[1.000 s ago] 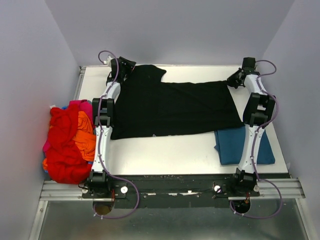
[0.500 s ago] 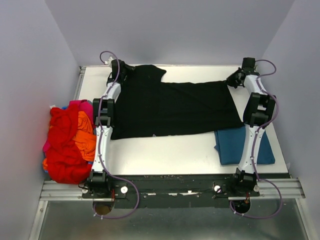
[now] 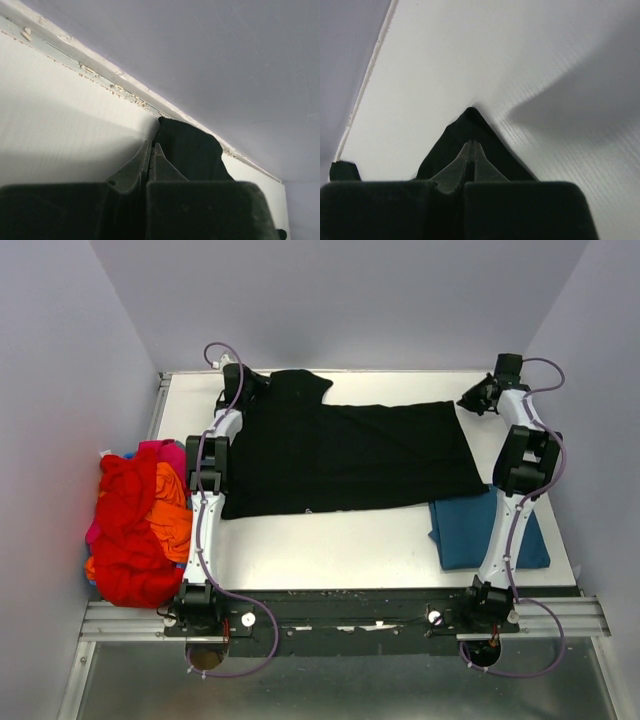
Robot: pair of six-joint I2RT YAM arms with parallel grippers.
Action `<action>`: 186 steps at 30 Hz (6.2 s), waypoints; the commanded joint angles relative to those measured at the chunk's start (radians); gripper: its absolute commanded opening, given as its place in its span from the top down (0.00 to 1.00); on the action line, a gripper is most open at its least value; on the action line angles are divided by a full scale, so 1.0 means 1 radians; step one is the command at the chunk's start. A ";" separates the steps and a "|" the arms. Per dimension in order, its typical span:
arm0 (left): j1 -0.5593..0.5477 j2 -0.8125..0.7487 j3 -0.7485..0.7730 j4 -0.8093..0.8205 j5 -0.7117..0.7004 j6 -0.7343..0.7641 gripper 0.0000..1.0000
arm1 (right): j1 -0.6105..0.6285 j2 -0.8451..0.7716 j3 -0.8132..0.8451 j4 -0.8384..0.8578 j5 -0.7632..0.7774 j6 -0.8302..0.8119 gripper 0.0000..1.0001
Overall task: Fold and stack the t-shirts
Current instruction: Grap the side of the flattened tshirt furthest away from the robot with both arms, then fold the other side of the tshirt into a rectangle
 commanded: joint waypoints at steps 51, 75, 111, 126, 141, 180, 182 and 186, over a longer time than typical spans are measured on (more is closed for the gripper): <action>-0.005 0.077 0.158 -0.085 0.028 -0.076 0.39 | -0.006 0.151 0.182 -0.055 -0.131 0.049 0.99; 0.007 0.038 0.096 0.020 0.077 -0.073 1.00 | -0.025 0.111 0.100 0.025 -0.181 0.061 0.99; 0.025 -0.468 -0.513 0.177 0.189 0.123 1.00 | -0.051 -0.136 -0.147 0.028 -0.235 0.012 0.99; 0.024 -0.846 -0.929 0.235 0.176 0.243 1.00 | -0.072 -0.268 -0.292 0.034 -0.258 0.001 0.99; 0.010 -1.101 -1.213 0.251 0.081 0.330 1.00 | -0.091 -0.416 -0.447 0.058 -0.230 0.004 0.99; -0.073 -1.651 -1.903 0.307 -0.331 0.333 1.00 | -0.140 -0.583 -0.763 0.058 -0.083 0.044 0.99; -0.079 -1.668 -1.941 0.311 -0.335 0.315 1.00 | -0.141 -0.581 -0.782 0.068 -0.077 0.047 0.99; -0.094 -1.696 -2.003 0.312 -0.358 0.303 1.00 | -0.144 -0.572 -0.809 0.083 -0.066 0.055 0.99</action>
